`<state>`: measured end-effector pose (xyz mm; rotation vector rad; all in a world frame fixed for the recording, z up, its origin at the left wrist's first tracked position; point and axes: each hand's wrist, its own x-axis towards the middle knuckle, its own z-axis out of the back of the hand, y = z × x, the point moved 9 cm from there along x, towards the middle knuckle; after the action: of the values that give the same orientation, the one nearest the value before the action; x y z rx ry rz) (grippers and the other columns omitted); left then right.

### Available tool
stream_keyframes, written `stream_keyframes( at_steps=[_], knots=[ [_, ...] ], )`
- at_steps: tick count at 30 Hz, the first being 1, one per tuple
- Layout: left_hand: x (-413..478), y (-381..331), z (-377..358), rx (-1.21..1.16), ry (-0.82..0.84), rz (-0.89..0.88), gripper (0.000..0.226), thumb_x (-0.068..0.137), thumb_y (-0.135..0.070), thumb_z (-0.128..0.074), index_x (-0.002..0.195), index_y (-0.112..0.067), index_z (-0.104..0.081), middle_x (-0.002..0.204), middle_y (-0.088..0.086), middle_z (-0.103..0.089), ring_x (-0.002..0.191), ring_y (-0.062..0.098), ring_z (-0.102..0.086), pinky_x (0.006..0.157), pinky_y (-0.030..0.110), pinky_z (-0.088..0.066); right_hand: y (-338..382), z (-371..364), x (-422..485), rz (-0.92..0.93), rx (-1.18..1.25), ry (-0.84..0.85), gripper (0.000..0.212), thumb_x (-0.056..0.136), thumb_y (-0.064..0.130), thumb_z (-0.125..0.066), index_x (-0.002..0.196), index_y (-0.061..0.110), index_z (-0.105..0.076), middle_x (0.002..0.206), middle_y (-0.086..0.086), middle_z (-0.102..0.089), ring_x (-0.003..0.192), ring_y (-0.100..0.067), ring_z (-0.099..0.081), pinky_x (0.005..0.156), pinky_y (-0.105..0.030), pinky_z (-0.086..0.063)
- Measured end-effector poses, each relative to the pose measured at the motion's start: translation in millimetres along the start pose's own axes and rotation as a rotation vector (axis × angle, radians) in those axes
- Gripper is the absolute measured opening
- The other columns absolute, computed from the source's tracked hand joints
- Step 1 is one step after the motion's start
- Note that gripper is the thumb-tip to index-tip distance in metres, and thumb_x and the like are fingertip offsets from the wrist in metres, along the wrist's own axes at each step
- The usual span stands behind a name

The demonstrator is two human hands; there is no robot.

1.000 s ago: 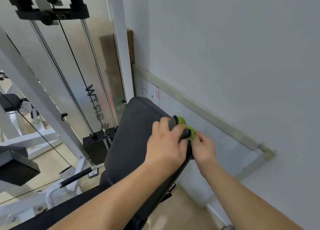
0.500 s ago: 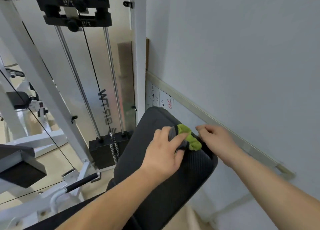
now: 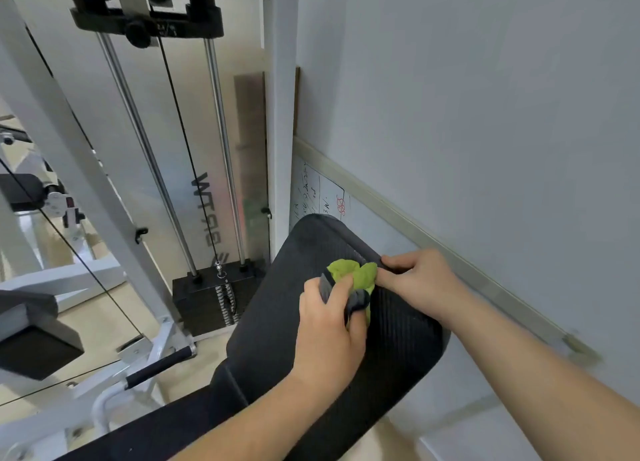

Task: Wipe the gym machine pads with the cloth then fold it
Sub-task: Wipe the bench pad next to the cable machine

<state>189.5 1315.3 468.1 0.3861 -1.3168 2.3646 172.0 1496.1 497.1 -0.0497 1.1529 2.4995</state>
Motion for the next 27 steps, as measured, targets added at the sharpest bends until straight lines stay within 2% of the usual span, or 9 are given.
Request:
stream_keyframes(
  at_steps=[2, 6, 11, 13, 17, 19, 21, 23, 27],
  knots=[
    [24.6, 10.8, 13.5, 0.046, 0.006, -0.060, 0.040, 0.088, -0.025, -0.054, 0.125, -0.016, -0.065, 0.115, 0.011, -0.049, 0.101, 0.034, -0.055, 0.091, 0.047, -0.051, -1.7, -0.1, -0.6, 0.012, 0.027, -0.003, 0.059, 0.079, 0.048, -0.085, 0.128, 0.018, -0.074, 0.124, 0.009, -0.073, 0.113, -0.003, -0.063, 0.098, -0.022, -0.041],
    [121.5, 23.1, 43.3, 0.200, -0.047, 0.120, 0.039, 0.098, -0.030, -0.057, 0.137, -0.024, -0.058, 0.124, 0.015, -0.050, 0.115, 0.038, -0.048, 0.094, 0.041, -0.043, -3.3, -0.8, -4.0, 0.019, 0.020, 0.000, 0.064, 0.080, 0.054, -0.082, 0.133, 0.020, -0.070, 0.122, 0.011, -0.069, 0.111, -0.006, -0.062, 0.096, -0.026, -0.043],
    [155.0, -23.0, -8.0, 0.747, 0.302, 0.043, 0.036, 0.100, -0.037, -0.051, 0.135, -0.033, -0.058, 0.126, 0.005, -0.052, 0.123, 0.032, -0.040, 0.084, 0.043, -0.048, -15.9, -2.3, -11.5, -0.050, 0.154, 0.133, 0.058, 0.081, 0.062, -0.078, 0.131, 0.033, -0.070, 0.122, 0.015, -0.066, 0.117, -0.005, -0.060, 0.099, -0.025, -0.044],
    [137.0, -56.9, -25.2, 0.801, 0.392, -0.078, 0.036, 0.098, -0.036, -0.054, 0.133, -0.033, -0.060, 0.125, 0.003, -0.055, 0.123, 0.032, -0.041, 0.082, 0.044, -0.048, -37.5, 7.9, -18.2, -0.161, 0.368, 0.127, 0.039, 0.091, 0.052, -0.072, 0.119, 0.026, -0.078, 0.111, 0.007, -0.075, 0.100, -0.010, -0.068, 0.086, -0.027, -0.051],
    [47.3, -129.0, -53.7, 0.577, 0.408, -0.391, 0.029, 0.098, -0.032, -0.054, 0.126, -0.030, -0.063, 0.113, 0.004, -0.054, 0.109, 0.031, -0.043, 0.068, 0.038, -0.036, -95.0, 37.0, -39.0, -0.343, 0.603, -0.096, 0.022, 0.092, 0.022, -0.059, 0.094, 0.010, -0.077, 0.071, -0.008, -0.070, 0.066, -0.024, -0.065, 0.070, -0.039, -0.054],
    [5.6, -141.9, -58.4, 0.399, 0.446, -0.498, 0.027, 0.094, -0.030, -0.054, 0.116, -0.030, -0.069, 0.110, 0.005, -0.056, 0.100, 0.032, -0.044, 0.063, 0.037, -0.039, -105.4, 41.2, -48.3, -0.339, 0.554, -0.089, 0.014, 0.088, 0.017, -0.060, 0.080, 0.012, -0.070, 0.070, -0.010, -0.066, 0.062, -0.025, -0.061, 0.061, -0.037, -0.052],
    [-3.9, -119.1, -44.5, 0.299, 0.331, -0.518, 0.033, 0.087, -0.030, -0.054, 0.116, -0.027, -0.070, 0.117, 0.008, -0.059, 0.101, 0.035, -0.048, 0.067, 0.039, -0.049, -101.2, 42.7, -51.1, -0.288, 0.547, -0.062, 0.014, 0.091, 0.019, -0.062, 0.087, 0.010, -0.072, 0.079, -0.011, -0.066, 0.066, -0.024, -0.062, 0.062, -0.037, -0.054],
    [4.8, -67.9, -18.2, 0.314, 0.134, -0.348, 0.040, 0.085, -0.027, -0.058, 0.124, -0.024, -0.066, 0.127, 0.012, -0.055, 0.108, 0.037, -0.049, 0.076, 0.043, -0.054, -90.7, 40.3, -54.5, -0.221, 0.529, -0.029, 0.019, 0.097, 0.026, -0.061, 0.100, 0.012, -0.074, 0.090, -0.010, -0.070, 0.074, -0.022, -0.065, 0.070, -0.040, -0.057],
    [-20.7, 29.8, 2.6, 0.175, -0.117, 0.305, 0.031, 0.096, -0.020, -0.057, 0.127, -0.022, -0.057, 0.121, 0.011, -0.045, 0.111, 0.037, -0.049, 0.088, 0.041, -0.045, -75.6, 21.7, -70.5, -0.044, 0.418, -0.063, 0.035, 0.100, 0.050, -0.061, 0.124, 0.028, -0.072, 0.114, 0.018, -0.070, 0.108, -0.005, -0.065, 0.098, -0.040, -0.058]
  ],
)
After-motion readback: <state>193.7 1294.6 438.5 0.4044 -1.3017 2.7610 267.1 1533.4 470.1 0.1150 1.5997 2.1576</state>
